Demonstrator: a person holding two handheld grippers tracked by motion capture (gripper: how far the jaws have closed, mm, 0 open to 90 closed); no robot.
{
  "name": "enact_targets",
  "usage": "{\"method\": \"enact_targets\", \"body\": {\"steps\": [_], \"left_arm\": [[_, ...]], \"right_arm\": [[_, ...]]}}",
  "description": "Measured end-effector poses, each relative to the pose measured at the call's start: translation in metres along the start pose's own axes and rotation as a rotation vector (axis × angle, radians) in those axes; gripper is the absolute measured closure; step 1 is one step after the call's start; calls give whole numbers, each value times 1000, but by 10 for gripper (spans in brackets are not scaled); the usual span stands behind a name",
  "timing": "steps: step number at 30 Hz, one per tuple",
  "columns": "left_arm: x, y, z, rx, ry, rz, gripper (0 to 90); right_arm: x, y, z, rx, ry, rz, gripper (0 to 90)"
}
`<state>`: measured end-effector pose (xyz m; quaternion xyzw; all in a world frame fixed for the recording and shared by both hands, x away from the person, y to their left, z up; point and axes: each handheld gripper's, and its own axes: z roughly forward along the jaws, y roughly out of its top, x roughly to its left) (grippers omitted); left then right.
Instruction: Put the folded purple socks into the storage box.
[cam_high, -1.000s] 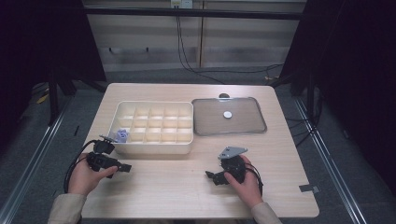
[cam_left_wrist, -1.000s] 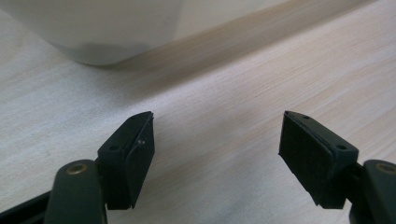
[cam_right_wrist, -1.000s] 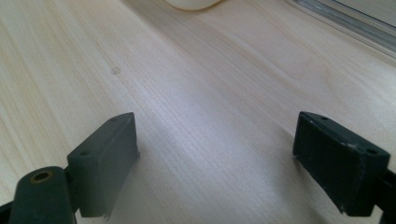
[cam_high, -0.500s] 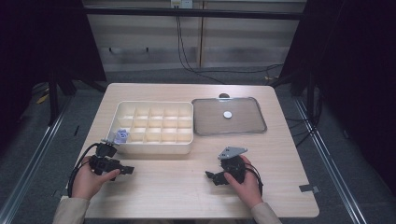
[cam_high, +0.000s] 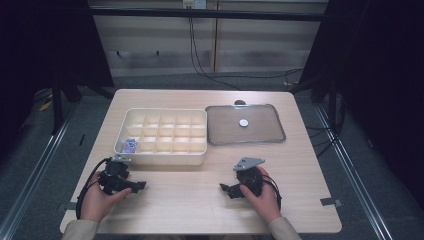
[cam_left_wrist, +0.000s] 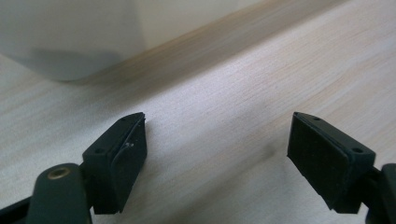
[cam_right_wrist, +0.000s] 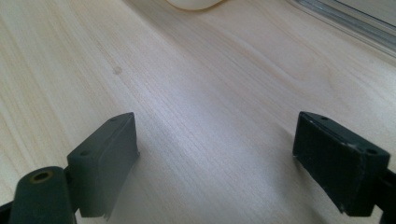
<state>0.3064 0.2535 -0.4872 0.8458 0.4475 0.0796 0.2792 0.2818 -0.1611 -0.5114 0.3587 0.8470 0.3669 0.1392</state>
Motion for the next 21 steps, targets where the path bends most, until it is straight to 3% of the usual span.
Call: {"method": "enact_targets", "body": {"steps": [8, 17, 21], "left_arm": [[-6, -7, 2, -29, 28, 68, 145], [-8, -11, 4, -48, 33, 109, 92], [-7, -13, 5, -67, 35, 108, 91]], "right_arm": [[0, 0, 0, 1, 0, 1, 133], [1, 0, 0, 1, 0, 1, 133], [1, 0, 0, 2, 0, 2, 133]]}}
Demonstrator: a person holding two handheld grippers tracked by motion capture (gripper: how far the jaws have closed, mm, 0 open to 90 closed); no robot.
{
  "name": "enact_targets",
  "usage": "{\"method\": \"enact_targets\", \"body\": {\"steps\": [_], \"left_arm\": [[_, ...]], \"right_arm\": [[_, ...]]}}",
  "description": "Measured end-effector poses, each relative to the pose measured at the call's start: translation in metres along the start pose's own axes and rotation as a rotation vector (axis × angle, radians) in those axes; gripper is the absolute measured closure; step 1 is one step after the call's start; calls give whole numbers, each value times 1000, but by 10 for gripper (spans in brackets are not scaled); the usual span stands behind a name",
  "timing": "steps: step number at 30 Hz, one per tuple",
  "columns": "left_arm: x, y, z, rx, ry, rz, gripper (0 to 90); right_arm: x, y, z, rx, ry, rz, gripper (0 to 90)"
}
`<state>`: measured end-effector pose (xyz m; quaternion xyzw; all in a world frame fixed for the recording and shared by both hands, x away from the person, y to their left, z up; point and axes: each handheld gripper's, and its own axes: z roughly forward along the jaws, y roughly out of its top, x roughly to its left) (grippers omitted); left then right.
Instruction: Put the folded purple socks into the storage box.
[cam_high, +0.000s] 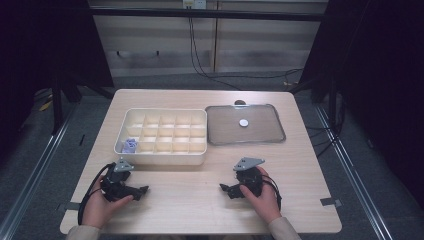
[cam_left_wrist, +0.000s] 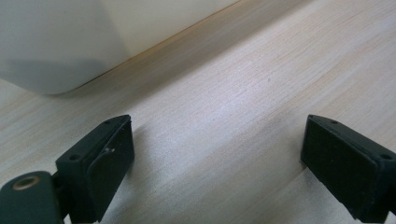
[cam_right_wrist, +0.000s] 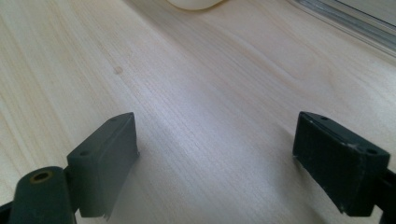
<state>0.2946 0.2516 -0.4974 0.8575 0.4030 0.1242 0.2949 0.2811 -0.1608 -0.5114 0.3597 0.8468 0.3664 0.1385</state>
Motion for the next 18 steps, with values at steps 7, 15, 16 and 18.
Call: {"method": "enact_targets", "body": {"steps": [7, 15, 16, 18], "left_arm": [[0, -3, 0, -16, -4, 13, 78], [-2, -6, 3, -41, -10, 17, 21], [-2, -6, 3, -42, -10, 17, 18], [-2, -6, 3, -47, -13, 15, 16]], "right_arm": [[0, 0, 0, -5, 3, -10, 133], [0, 0, 0, -4, 3, -9, 133], [0, 0, 0, -4, 3, -9, 133], [0, 0, 0, -4, 3, -9, 133]]}}
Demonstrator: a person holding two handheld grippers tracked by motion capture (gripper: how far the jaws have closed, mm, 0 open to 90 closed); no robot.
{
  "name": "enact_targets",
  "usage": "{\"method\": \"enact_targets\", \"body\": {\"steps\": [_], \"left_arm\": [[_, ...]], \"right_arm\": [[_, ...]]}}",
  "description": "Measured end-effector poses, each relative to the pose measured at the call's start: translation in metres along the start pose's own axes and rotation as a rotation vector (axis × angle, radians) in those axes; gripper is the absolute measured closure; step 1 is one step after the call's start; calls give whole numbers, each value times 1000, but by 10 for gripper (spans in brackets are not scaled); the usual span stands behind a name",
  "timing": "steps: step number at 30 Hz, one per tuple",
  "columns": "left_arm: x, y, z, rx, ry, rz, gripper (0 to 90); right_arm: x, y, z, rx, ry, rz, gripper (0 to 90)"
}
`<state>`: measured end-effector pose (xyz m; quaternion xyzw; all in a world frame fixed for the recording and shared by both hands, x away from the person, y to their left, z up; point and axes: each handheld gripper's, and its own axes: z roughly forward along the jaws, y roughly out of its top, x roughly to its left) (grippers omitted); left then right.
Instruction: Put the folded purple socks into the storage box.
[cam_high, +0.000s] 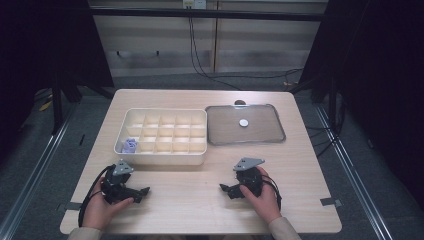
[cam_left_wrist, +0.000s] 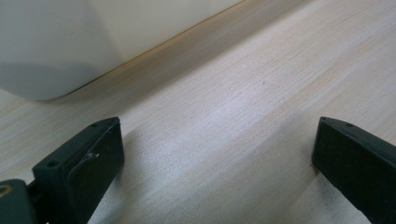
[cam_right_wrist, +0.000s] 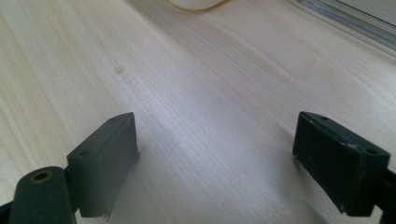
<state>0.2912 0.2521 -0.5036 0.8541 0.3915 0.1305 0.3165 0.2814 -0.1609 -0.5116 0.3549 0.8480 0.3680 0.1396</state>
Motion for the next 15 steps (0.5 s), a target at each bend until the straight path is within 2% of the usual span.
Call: {"method": "enact_targets", "body": {"steps": [15], "left_arm": [[1, -3, 1, -34, 4, 12, 0]], "right_arm": [[0, 0, 0, 0, 0, 1, 133]]}}
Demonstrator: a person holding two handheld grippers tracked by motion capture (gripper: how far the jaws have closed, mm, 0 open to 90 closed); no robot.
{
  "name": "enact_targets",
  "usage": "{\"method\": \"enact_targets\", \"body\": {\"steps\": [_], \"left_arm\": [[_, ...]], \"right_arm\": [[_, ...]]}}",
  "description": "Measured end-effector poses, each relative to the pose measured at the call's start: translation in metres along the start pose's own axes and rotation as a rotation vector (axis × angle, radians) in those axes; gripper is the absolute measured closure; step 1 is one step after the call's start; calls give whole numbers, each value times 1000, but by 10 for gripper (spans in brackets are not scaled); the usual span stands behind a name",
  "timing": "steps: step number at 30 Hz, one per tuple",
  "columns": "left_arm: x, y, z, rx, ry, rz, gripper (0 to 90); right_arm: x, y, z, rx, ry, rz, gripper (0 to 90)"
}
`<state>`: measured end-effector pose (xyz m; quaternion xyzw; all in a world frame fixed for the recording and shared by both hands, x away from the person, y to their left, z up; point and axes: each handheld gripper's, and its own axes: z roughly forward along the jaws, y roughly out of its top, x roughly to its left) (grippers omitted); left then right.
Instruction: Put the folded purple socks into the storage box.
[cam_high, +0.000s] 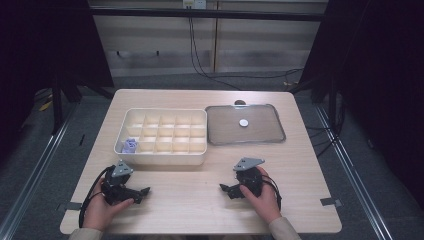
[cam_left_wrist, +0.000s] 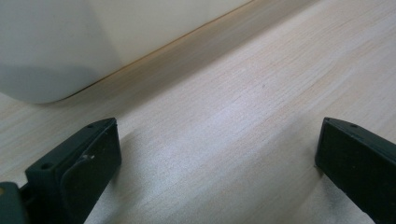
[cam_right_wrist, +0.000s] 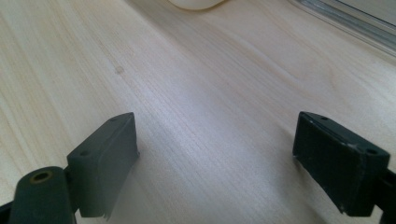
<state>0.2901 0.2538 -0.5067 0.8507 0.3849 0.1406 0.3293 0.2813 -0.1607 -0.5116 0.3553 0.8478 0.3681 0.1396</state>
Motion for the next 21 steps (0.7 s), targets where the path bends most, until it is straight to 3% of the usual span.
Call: {"method": "enact_targets", "body": {"steps": [9, 21], "left_arm": [[1, -3, 1, -37, -6, 3, 0], [1, -3, 2, -40, -8, 7, 0]], "right_arm": [[0, 0, 0, 0, 0, 0, 133], [0, 0, 0, 0, 1, 0, 133]]}}
